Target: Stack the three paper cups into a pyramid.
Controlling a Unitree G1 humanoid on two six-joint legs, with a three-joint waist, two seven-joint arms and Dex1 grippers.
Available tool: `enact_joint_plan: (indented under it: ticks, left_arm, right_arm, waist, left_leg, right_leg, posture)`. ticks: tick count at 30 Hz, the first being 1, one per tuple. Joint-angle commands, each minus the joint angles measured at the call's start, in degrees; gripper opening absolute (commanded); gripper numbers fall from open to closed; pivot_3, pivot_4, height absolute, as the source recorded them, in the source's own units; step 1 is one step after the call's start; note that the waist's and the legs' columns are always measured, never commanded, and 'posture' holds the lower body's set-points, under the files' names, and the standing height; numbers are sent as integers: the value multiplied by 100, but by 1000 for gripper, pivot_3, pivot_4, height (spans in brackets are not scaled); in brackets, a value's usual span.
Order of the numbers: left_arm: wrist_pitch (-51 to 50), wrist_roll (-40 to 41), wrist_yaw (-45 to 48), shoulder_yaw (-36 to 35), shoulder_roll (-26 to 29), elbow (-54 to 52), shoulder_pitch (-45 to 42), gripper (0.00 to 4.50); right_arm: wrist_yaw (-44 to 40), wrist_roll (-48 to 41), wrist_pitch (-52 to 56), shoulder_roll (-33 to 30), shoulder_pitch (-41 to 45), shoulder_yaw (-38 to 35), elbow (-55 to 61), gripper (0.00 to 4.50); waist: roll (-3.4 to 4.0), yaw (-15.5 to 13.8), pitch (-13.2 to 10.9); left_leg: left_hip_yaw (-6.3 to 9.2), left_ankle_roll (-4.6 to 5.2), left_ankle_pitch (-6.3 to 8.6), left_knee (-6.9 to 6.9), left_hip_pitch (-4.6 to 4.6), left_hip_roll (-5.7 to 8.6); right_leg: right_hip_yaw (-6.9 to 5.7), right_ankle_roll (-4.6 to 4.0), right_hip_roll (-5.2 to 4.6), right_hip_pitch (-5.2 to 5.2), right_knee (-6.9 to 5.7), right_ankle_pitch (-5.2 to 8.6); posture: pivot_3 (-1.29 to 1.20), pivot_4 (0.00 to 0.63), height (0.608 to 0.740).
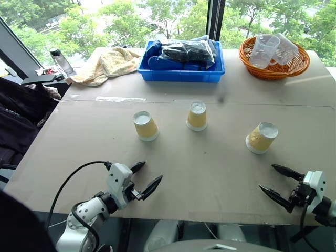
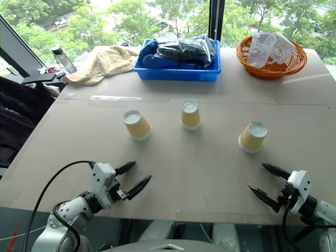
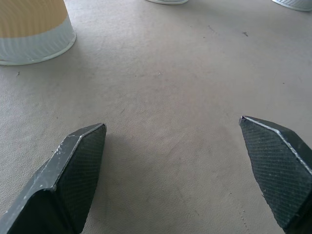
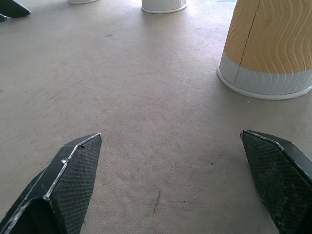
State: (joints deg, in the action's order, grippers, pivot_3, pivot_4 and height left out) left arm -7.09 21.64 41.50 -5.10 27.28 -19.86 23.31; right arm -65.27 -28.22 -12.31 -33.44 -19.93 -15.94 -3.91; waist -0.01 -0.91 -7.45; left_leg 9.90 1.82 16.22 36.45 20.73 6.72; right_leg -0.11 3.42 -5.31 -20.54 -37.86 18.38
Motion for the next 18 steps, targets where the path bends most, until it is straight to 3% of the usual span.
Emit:
enact_joint_plan:
  ticks: [1,18]
  left_arm:
    - [-84,95,69,-82,71,-12,48,4500]
    - [53,64,248,-152,90,462,-298,4500]
  right_arm:
    - [-3,2,-10,-32,-30,-109,-88,4489]
    - [617,111,186,45,117,-162,107,4489]
  waist:
    - [0,0,0]
    - [4,3,-2]
  left_leg:
    - [0,0,0,0,0,0]
    - [-1,-1,-1,1,-2,0]
  right_leg:
    - [0,0,0,0,0,0]
    - [0,0,0,0,-6,0]
  posture:
    - [0,150,740]
    - [0,150,740]
